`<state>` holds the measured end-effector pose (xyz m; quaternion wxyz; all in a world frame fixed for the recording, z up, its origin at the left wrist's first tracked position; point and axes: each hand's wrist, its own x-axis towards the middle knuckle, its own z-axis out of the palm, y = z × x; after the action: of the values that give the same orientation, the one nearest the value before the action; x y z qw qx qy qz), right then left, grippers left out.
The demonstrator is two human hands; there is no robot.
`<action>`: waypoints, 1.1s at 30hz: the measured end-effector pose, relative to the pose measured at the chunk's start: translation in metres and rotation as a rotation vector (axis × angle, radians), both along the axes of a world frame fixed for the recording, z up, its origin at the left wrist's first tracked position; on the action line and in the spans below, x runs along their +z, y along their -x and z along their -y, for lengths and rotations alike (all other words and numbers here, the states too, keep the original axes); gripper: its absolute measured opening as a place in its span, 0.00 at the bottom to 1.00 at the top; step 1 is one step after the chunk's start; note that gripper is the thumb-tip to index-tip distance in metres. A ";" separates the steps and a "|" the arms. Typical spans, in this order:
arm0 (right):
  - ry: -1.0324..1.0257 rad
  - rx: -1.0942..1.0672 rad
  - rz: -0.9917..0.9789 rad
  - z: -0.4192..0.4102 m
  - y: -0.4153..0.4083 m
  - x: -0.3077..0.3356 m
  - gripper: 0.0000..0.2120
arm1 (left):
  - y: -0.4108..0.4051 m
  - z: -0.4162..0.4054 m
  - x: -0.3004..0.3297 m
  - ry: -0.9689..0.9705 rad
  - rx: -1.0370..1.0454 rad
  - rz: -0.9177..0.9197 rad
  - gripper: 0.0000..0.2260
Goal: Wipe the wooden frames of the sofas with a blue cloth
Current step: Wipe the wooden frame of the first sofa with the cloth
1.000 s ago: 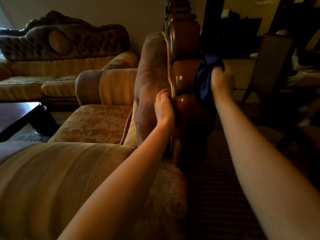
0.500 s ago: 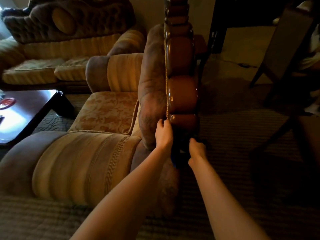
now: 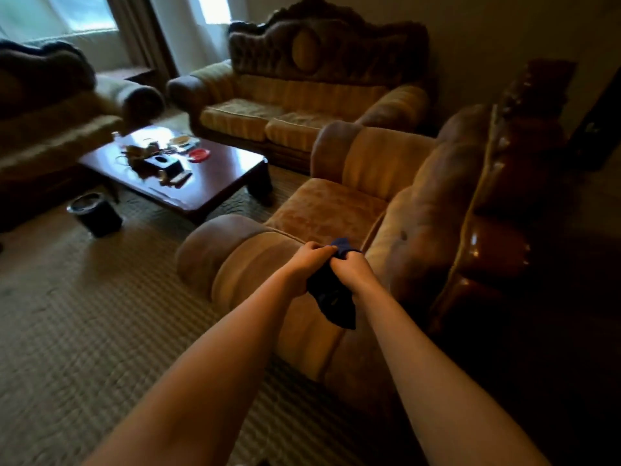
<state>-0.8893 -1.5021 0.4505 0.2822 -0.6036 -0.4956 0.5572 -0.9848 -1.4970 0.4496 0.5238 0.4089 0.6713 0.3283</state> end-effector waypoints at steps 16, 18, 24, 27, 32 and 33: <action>-0.162 0.790 0.020 0.044 0.416 0.042 0.08 | 0.422 0.132 0.037 -0.070 0.593 -0.182 0.13; -0.173 0.836 -0.006 0.057 0.458 0.046 0.10 | 0.461 0.150 0.042 -0.085 0.668 -0.143 0.12; -0.203 0.986 -0.011 0.082 0.565 0.042 0.09 | 0.540 0.192 0.054 -0.114 0.847 0.076 0.12; -0.218 1.045 0.023 0.083 0.602 0.036 0.06 | 0.569 0.199 0.054 -0.074 0.849 0.155 0.18; -0.219 1.139 0.040 0.066 0.659 0.022 0.05 | 0.623 0.186 0.036 0.073 0.851 0.004 0.15; -0.224 1.159 0.056 0.059 0.672 0.020 0.05 | 0.633 0.179 0.035 0.095 0.853 -0.038 0.13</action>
<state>-1.5612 -1.5610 0.4707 -0.0193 -0.2152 -0.8077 0.5486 -1.6173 -1.6763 0.4844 0.3469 0.0760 0.8040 0.4769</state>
